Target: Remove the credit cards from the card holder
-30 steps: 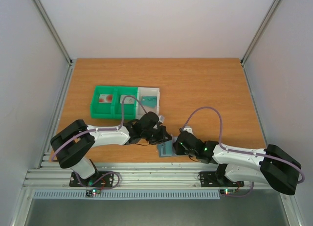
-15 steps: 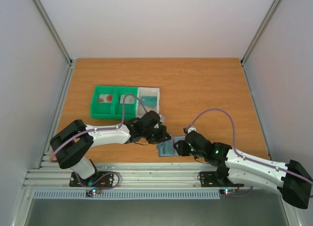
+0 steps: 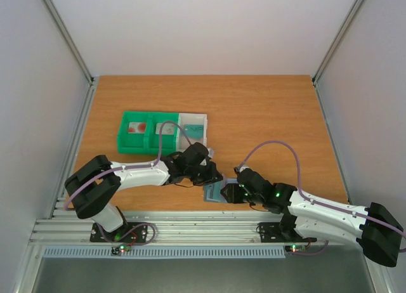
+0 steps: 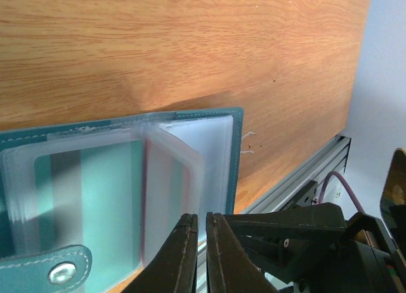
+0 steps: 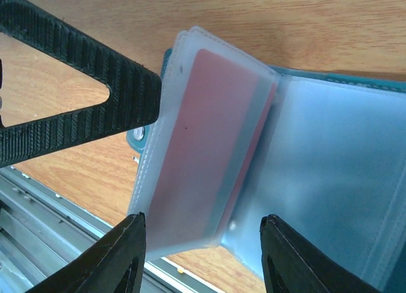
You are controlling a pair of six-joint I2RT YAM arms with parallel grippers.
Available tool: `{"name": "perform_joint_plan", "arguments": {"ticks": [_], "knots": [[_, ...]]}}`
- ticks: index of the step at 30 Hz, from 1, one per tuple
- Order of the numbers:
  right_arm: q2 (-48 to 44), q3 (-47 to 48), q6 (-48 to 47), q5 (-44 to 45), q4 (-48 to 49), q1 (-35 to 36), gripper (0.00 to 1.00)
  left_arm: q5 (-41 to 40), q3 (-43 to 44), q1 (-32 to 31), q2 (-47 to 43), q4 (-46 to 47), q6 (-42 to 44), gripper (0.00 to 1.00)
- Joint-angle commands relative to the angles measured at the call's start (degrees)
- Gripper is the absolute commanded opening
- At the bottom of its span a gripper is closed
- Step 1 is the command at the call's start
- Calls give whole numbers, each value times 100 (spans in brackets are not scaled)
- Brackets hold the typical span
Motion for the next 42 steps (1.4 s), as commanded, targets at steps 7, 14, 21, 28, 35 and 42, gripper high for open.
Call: {"name": "perform_joint_plan", "arguments": {"ticks": [7, 14, 21, 28, 35, 42], "knots": [[-161, 160, 163, 71, -43, -35, 51, -12, 88, -23, 19, 266, -39, 8], [-479, 107, 316, 413, -361, -40, 50, 105, 10, -23, 75, 567, -149, 1], [-632, 72, 424, 367, -322, -40, 52, 154, -11, -50, 199, 697, -198, 0], [-395, -29, 447, 352, -134, -35, 48, -180, 22, -29, 85, 255, -47, 10], [346, -36, 491, 334, 492, -35, 32, -391, -117, 172, -105, -179, 253, 31], [1123, -129, 527, 411, 1059, -41, 24, -67, -297, 479, -67, 177, 497, 45]]}}
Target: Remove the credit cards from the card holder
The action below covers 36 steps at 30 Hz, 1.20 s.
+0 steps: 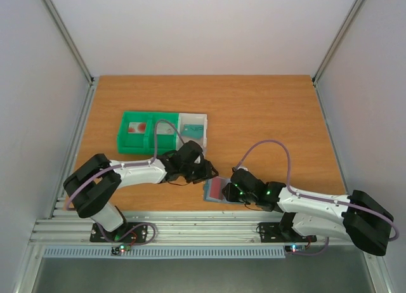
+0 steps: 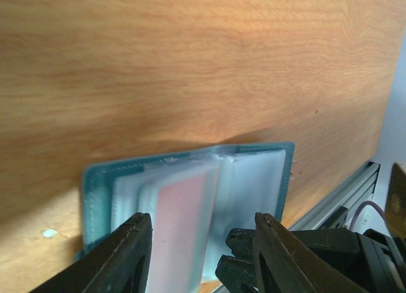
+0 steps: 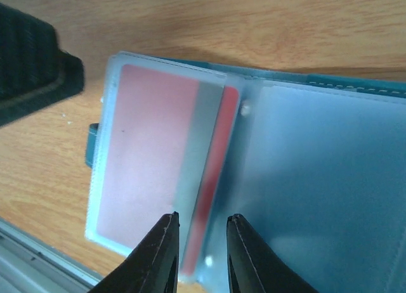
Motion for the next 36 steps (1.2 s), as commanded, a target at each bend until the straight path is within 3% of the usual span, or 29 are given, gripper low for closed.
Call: {"name": "perform_joint_plan", "arguments": {"ticks": [1, 13, 36], "knots": [[352, -96, 62, 135, 512, -37, 23, 200, -107, 139, -41, 346, 251, 46], [541, -219, 105, 156, 657, -44, 22, 516, -8, 200, 210, 722, 508, 52], [421, -300, 99, 149, 625, -41, 22, 356, 60, 208, 495, 690, 691, 53]]}}
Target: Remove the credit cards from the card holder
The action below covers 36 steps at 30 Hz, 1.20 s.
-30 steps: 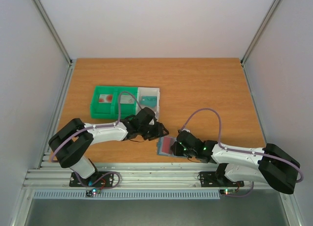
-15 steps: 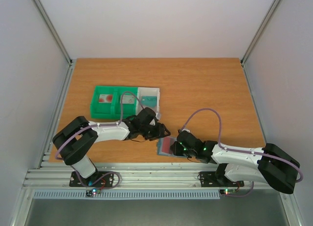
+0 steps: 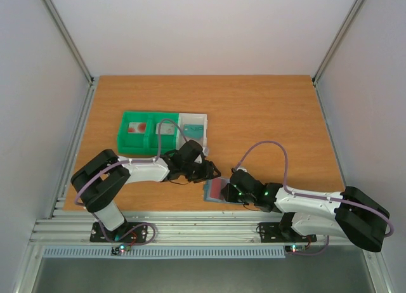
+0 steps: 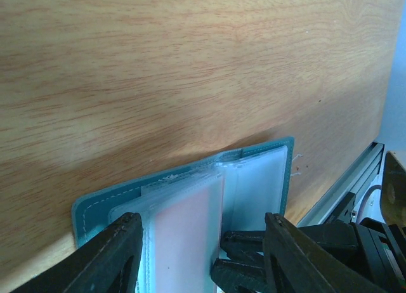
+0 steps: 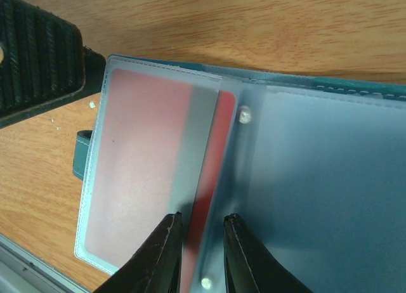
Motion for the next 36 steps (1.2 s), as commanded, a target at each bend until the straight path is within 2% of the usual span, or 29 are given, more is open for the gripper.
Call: {"name": "perform_joint_plan", "arguments": {"ticks": [1, 23, 36], "knots": [[-34, -99, 40, 143, -35, -26, 21, -124, 99, 11, 69, 208, 148, 53], [50, -166, 65, 167, 62, -29, 21, 334, -11, -149, 144, 767, -193, 53], [-431, -69, -200, 417, -388, -27, 22, 493, -73, -373, -163, 898, -510, 53]]}}
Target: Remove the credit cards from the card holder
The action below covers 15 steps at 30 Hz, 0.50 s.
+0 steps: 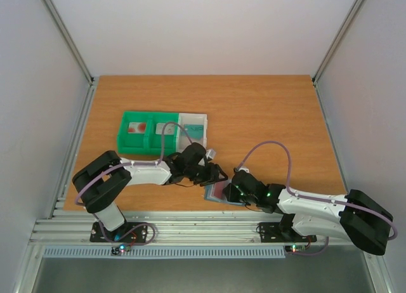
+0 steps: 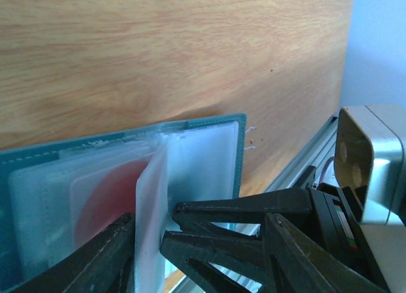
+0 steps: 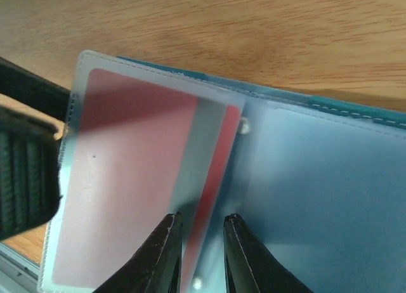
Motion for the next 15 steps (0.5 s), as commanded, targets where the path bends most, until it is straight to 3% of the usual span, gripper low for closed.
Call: {"name": "perform_joint_plan", "arguments": {"ticks": [1, 8, 15], "knots": [[-309, 54, -210, 305, -446, -22, 22, 112, -31, -97, -198, 345, -141, 53], [-1185, 316, -359, 614, -1473, -22, 25, 154, 78, -231, -152, 473, -256, 53], [-2328, 812, -313, 1009, -3300, -22, 30, 254, 360, -481, 162, 798, -450, 53]]}}
